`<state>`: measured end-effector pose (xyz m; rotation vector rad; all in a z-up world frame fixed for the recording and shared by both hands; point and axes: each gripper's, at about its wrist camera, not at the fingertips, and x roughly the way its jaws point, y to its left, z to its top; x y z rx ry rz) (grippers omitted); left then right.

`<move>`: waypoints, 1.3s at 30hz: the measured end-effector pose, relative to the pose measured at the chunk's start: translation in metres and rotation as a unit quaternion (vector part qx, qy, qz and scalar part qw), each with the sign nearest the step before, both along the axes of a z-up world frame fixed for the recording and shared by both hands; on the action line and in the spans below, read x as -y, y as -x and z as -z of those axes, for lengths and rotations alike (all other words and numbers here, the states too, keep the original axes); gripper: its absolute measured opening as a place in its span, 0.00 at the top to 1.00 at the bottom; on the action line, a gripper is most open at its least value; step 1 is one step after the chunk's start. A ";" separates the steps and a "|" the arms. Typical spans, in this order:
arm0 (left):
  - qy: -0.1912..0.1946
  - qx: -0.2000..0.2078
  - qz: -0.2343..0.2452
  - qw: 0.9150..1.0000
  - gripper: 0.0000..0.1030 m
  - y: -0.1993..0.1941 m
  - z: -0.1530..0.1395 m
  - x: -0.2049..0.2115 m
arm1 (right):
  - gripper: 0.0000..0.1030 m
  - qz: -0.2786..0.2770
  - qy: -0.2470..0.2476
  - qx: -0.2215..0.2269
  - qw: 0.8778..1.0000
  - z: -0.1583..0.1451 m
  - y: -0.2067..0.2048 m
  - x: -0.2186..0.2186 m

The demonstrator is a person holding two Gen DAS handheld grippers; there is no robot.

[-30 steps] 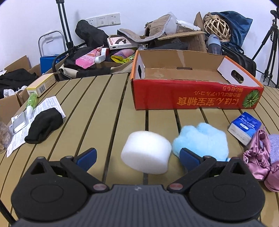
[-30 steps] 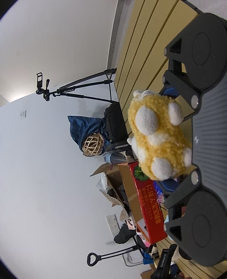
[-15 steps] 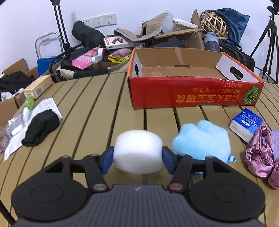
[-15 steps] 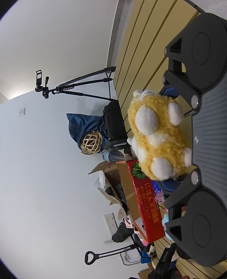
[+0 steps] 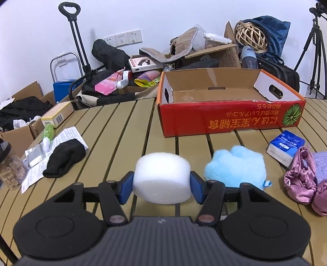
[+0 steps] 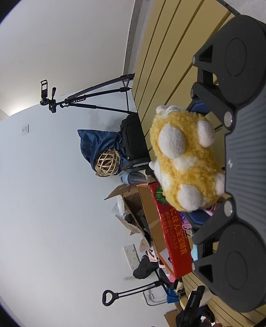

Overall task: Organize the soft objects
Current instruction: 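Carry the foam cylinder and yellow plush toy back toward the black bin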

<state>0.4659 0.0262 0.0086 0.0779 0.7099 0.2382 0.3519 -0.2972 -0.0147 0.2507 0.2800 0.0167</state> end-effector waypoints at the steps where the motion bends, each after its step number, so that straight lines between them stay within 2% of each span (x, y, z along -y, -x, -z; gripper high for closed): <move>1: -0.001 0.003 0.000 1.000 0.43 0.003 -0.002 0.001 | 0.16 -0.002 -0.001 0.001 1.000 -0.001 0.001 0.000; 7: -0.004 0.020 0.004 1.000 0.43 0.028 -0.014 0.007 | 0.16 -0.016 -0.002 0.007 1.000 -0.005 0.009 -0.003; 27: 0.029 0.047 0.018 0.998 0.44 0.131 -0.040 0.022 | 0.16 -0.071 -0.008 0.026 0.997 -0.015 0.049 -0.027; 39: 0.052 0.042 0.024 0.997 0.44 0.191 -0.039 0.032 | 0.16 -0.096 -0.005 0.034 0.995 -0.016 0.087 -0.033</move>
